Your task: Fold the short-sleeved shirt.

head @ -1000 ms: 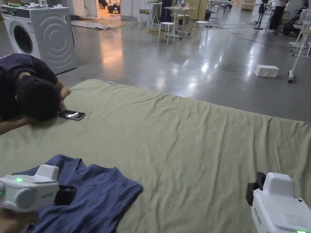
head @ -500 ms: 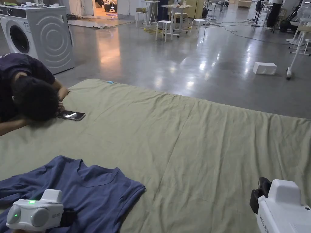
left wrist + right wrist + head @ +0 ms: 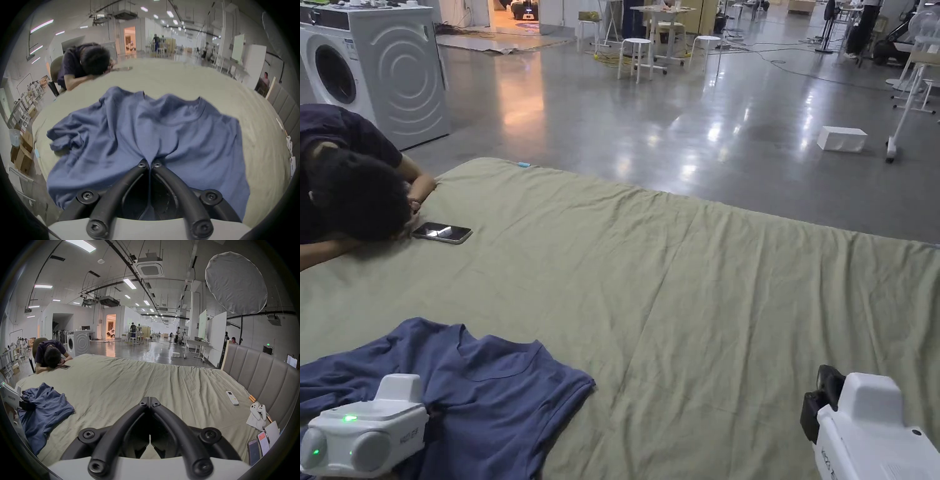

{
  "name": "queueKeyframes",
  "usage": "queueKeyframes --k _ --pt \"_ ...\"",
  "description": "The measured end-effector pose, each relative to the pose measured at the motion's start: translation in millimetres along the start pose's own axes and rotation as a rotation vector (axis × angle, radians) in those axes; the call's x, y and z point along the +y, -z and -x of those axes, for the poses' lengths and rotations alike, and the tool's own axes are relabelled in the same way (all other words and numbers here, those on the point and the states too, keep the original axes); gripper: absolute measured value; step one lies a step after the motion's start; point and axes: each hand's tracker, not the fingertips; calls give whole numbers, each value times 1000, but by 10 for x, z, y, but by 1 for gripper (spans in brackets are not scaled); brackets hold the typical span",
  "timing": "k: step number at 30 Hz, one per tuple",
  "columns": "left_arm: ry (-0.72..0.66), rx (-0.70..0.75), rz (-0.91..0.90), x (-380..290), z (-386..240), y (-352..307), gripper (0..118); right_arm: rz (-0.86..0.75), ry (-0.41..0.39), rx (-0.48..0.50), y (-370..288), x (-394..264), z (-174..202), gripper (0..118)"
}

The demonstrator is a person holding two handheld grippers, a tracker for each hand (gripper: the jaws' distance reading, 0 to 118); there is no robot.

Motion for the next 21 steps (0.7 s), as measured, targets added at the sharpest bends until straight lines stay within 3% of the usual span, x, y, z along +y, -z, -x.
queueKeyframes --k 9,21 --pt "-66 -50 -225 536 -148 -489 2 -59 -6 -14 -77 90 -111 0" --pt "99 -296 -545 1645 -1217 -1558 2 -107 -6 -93 -283 248 -493 0"
